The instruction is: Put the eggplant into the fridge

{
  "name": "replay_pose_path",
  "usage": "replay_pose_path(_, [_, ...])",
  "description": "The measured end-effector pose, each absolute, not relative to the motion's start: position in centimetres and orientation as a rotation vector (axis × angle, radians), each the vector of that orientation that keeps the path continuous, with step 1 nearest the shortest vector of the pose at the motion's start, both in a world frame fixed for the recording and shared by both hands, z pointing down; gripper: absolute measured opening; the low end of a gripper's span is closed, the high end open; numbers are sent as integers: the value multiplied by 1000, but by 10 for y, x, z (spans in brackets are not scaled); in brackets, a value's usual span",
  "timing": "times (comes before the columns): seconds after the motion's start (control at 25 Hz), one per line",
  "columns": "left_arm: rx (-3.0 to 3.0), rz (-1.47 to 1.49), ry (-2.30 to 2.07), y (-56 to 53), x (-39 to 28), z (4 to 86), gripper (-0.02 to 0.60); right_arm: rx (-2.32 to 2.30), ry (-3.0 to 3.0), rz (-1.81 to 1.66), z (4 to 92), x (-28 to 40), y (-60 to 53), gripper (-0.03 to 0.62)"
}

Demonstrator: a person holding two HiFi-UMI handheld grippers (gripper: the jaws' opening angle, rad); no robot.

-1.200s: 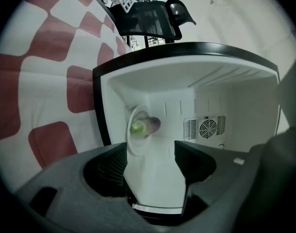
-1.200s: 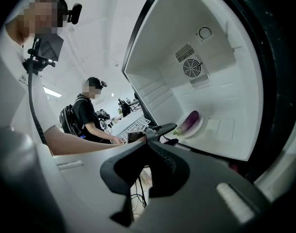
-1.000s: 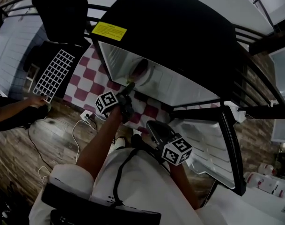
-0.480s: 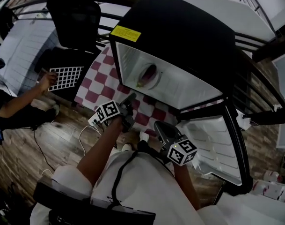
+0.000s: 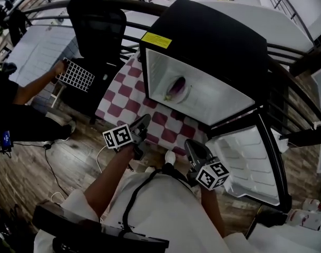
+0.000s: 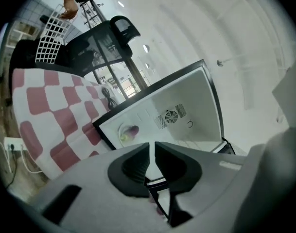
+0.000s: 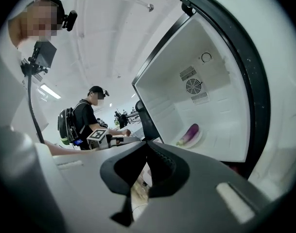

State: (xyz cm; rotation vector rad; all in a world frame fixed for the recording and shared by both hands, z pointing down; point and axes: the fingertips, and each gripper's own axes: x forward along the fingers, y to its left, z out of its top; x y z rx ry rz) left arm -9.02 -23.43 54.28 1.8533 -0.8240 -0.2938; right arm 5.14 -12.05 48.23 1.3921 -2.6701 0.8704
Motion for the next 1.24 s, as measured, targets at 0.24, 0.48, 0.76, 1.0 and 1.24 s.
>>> replay_pose_path(0.24, [1999, -241, -825, -200, -108, 514, 6, 1443, -2712, 751, 465, 53, -106, 6])
replay_pose_path(0.48, [2152, -139, -830, -164, -121, 491, 6, 1486, -2708, 706, 456, 53, -91, 6])
replay_pose_path(0.76, [2251, -104, -779, -135, -120, 476, 6, 1482, -2694, 707, 461, 51, -76, 6])
replay_pose_path(1.0, [2250, -126, -753, -121, -119, 477, 6, 1460, -2699, 691, 461, 41, -65, 6])
replay_pose_path(1.24, [2243, -127, -751, -107, -127, 480, 6, 1470, -2690, 679, 460, 37, -51, 6])
